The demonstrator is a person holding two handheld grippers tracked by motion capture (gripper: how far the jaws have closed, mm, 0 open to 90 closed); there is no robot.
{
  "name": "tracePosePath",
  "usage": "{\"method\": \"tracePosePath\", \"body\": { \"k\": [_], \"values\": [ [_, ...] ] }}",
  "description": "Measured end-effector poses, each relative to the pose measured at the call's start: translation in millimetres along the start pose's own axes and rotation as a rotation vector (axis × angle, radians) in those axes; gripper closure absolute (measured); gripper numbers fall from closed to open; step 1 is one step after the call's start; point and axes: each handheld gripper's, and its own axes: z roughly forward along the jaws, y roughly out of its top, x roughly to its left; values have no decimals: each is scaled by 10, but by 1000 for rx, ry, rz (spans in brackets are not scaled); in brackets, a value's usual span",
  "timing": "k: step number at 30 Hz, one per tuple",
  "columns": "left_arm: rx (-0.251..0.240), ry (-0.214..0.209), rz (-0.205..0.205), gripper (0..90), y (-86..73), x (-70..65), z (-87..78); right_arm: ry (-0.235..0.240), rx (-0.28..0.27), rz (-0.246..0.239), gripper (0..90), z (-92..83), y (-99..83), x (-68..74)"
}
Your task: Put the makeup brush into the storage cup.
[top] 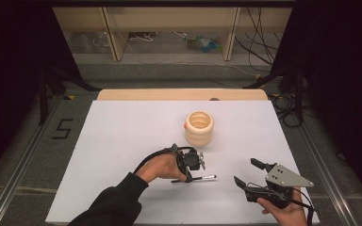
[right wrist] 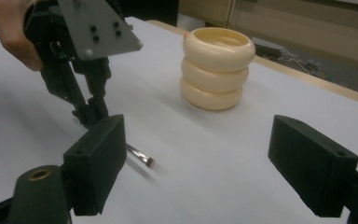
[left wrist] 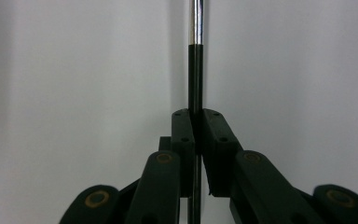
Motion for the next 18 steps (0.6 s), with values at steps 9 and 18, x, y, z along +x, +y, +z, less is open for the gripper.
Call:
{"method": "tracePosePath", "body": {
  "k": [9, 18],
  "values": [
    [-127, 27, -58, 834, -29, 63, -223, -5, -4, 0, 201, 4, -2, 0],
    [-282, 65, -133, 834, -59, 91, -355, -7, -4, -1, 201, 2, -3, -2]
  ]
}}
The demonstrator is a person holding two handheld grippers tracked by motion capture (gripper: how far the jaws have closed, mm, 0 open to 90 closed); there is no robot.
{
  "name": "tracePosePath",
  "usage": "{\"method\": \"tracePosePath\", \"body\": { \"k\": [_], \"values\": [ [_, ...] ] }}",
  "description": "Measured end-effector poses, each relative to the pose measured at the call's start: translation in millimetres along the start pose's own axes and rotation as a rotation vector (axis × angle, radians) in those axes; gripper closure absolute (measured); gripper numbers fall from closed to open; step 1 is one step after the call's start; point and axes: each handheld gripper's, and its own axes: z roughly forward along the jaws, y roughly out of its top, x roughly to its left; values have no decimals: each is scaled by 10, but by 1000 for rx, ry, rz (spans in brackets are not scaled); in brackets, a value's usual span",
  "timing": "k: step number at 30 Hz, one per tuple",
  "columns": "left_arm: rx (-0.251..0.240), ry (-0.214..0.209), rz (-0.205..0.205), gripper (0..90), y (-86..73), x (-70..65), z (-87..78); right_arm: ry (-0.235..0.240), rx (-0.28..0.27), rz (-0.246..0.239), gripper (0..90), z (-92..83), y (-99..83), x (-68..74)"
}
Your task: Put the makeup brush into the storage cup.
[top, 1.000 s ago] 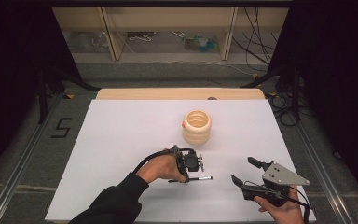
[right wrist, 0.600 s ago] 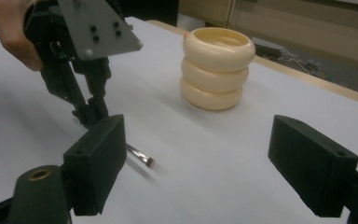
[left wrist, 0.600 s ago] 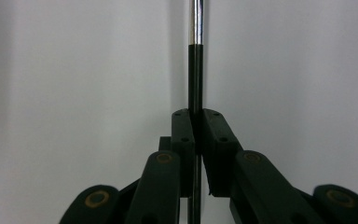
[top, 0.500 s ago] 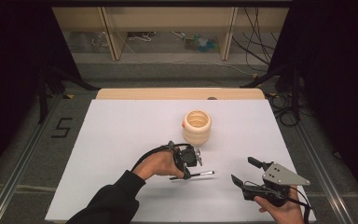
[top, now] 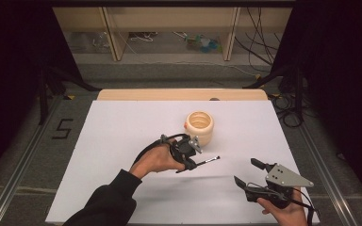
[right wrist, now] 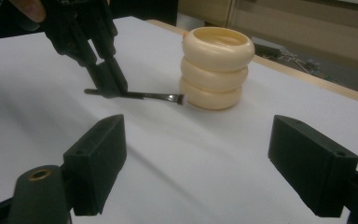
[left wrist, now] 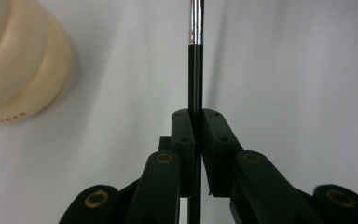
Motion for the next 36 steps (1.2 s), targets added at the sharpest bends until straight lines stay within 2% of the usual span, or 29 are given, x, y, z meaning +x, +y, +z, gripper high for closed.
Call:
{"method": "tracePosePath", "body": {
  "k": [2, 3, 6, 7, 10, 11, 13, 14, 16, 17, 19, 21, 23, 25, 26, 27, 29, 30, 31, 32, 35, 36],
  "values": [
    [-42, 25, -5, 834, 8, 6, -49, -2, -1, -2, 201, 0, -1, -3],
    [-73, 41, -29, 834, 8, -3, -69, -4, 3, -2, 201, -2, 0, -3],
    [-123, 79, -21, 834, 1, 41, -163, 3, 11, 9, 201, -6, 0, 4],
    [-169, 89, -48, 834, -4, 46, -176, -4, 3, -1, 201, -2, -1, -3],
    [-232, 107, -71, 834, -27, 74, -238, -2, -2, -1, 201, 0, -1, -2],
    [-237, 123, -57, 834, -40, 92, -273, -1, 0, 0, 201, -1, 0, 0],
    [-314, 151, -72, 834, -64, 91, -297, -1, 1, 1, 201, 0, 0, 1],
    [-349, 159, -95, 834, -78, 91, -306, -1, 0, 1, 201, 0, 0, 1],
    [-382, 176, -107, 834, -102, 95, -331, -1, 0, 2, 201, 0, 0, 1],
    [-420, 172, -126, 834, -125, 99, -339, 0, 0, 2, 201, 0, 0, 1],
    [-449, 189, -140, 834, -153, 95, -355, 5, 2, 3, 201, -1, -1, -4],
    [-480, 183, -158, 834, -185, 99, -364, 3, -2, 8, 201, 2, -3, -5],
    [-518, 194, -179, 834, -219, 93, -373, 11, -2, 13, 201, 1, -2, -8],
    [-523, 204, -183, 834, -248, 87, -382, 12, -4, 17, 200, 3, -3, -11],
    [-534, 200, -197, 834, -272, 83, -376, 5, 13, 14, 200, -15, 3, -14],
    [-540, 209, -197, 834, -293, 81, -376, 18, -4, 31, 199, 3, -4, -11],
    [-560, 213, -203, 834, -324, 74, -366, 27, 5, 56, 199, -2, -1, -10],
    [-559, 207, -208, 834, -338, 67, -369, 47, -26, 78, 199, 21, -7, -11],
    [-575, 214, -214, 834, -351, 54, -371, 31, -25, 75, 198, 14, 1, -27],
    [-594, 216, -223, 834, -361, 44, -375, 39, -19, 95, 198, 18, 6, -24],
    [-641, 217, -241, 834, -381, 21, -394, 61, -58, 130, 198, 74, 16, -32],
    [-651, 215, -249, 834, -388, 11, -399, 64, -45, 137, 196, 72, 30, -38]
  ]
}}
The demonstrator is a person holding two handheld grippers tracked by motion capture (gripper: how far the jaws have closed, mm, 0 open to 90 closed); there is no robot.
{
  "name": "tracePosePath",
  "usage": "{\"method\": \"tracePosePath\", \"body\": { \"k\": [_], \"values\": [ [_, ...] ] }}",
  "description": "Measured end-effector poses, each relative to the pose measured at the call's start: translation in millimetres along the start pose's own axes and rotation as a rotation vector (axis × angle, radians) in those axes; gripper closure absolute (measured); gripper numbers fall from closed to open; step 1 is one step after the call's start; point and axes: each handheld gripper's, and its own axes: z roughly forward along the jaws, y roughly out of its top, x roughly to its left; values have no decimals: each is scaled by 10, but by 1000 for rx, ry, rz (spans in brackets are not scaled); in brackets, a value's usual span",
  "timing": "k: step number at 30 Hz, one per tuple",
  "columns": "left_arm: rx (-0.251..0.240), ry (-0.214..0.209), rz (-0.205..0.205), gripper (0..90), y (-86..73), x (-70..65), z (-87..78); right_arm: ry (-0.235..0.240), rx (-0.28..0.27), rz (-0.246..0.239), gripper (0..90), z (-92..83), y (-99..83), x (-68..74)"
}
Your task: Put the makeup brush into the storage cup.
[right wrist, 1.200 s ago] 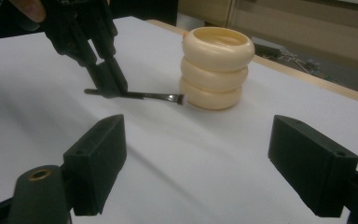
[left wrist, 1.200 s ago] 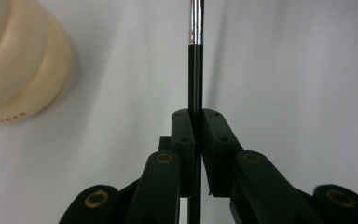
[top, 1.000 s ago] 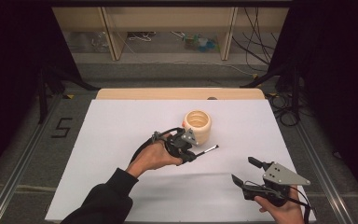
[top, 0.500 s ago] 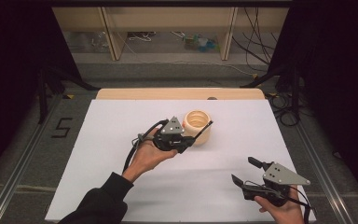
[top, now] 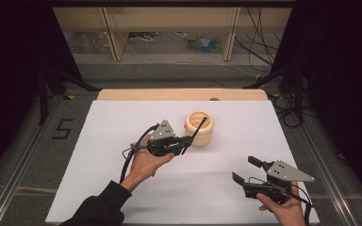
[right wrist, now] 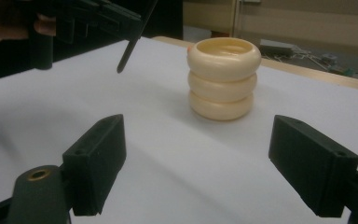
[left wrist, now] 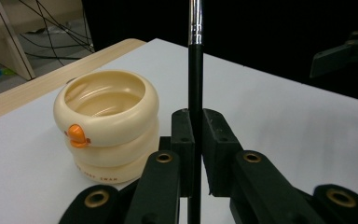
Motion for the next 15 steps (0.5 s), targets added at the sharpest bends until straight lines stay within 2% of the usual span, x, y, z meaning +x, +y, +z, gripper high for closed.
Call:
{"method": "tracePosePath", "body": {
  "k": [3, 4, 5, 6, 8, 9, 10, 11, 13, 15],
  "values": [
    [-28, 16, 7, 834, 2, -1, -20, -7, -11, -5, 195, 14, 23, -4],
    [-35, 19, 6, 834, 5, 8, -22, 3, -18, -2, 195, 22, 20, -4],
    [-46, 21, -2, 834, 5, 8, -21, -5, -16, -5, 195, 22, 17, -6],
    [-57, 25, -2, 834, 8, 15, -18, 12, -24, 7, 195, 36, 11, -5],
    [-79, 34, -18, 834, 10, 24, -10, 15, -26, 7, 195, 43, 8, -6],
    [-90, 39, -21, 834, 14, 25, -3, 15, -24, 6, 195, 44, 8, -5],
    [-101, 46, -19, 834, 19, 30, 1, -3, 16, -9, 195, 12, 19, -11],
    [-114, 46, -29, 834, 21, 32, 7, 0, 0, -7, 195, 28, 11, -7],
    [-143, 64, -24, 834, 36, 40, 12, 1, 12, -6, 195, 26, 7, -3],
    [-180, 69, -42, 834, 56, 50, 19, 1, 12, -8, 195, 25, 6, -3]
  ]
}}
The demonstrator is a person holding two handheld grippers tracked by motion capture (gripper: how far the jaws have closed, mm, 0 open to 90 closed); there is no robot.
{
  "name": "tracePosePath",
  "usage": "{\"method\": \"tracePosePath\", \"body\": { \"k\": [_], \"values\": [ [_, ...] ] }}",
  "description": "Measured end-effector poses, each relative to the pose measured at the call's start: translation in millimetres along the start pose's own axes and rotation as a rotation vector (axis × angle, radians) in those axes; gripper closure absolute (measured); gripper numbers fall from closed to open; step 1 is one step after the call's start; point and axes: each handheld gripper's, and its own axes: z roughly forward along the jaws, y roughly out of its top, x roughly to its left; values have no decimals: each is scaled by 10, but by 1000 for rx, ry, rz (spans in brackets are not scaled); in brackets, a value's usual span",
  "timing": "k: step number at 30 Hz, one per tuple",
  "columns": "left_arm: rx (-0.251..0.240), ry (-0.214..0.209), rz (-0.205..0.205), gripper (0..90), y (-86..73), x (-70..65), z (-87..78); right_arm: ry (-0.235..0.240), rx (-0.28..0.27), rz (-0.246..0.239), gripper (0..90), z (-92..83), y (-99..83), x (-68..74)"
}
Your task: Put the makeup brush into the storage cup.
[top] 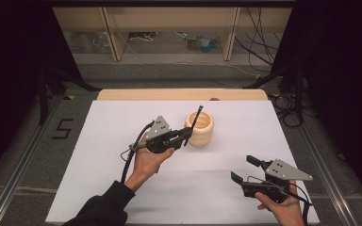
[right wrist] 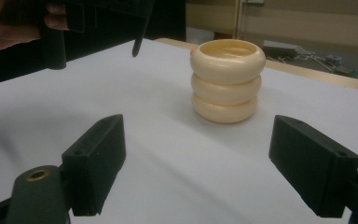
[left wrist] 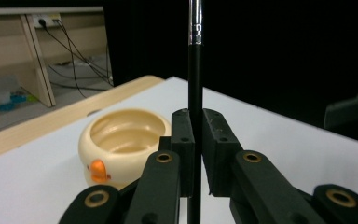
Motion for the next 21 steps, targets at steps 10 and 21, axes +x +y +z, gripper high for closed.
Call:
{"method": "tracePosePath", "body": {
  "k": [10, 21],
  "values": [
    [-113, 33, -18, 834, 82, 55, 114, 1, -17, -8, 195, 2, -9, 3],
    [-188, 65, 2, 834, 107, 180, 241, 11, -9, -14, 195, 6, -8, 9]
  ]
}}
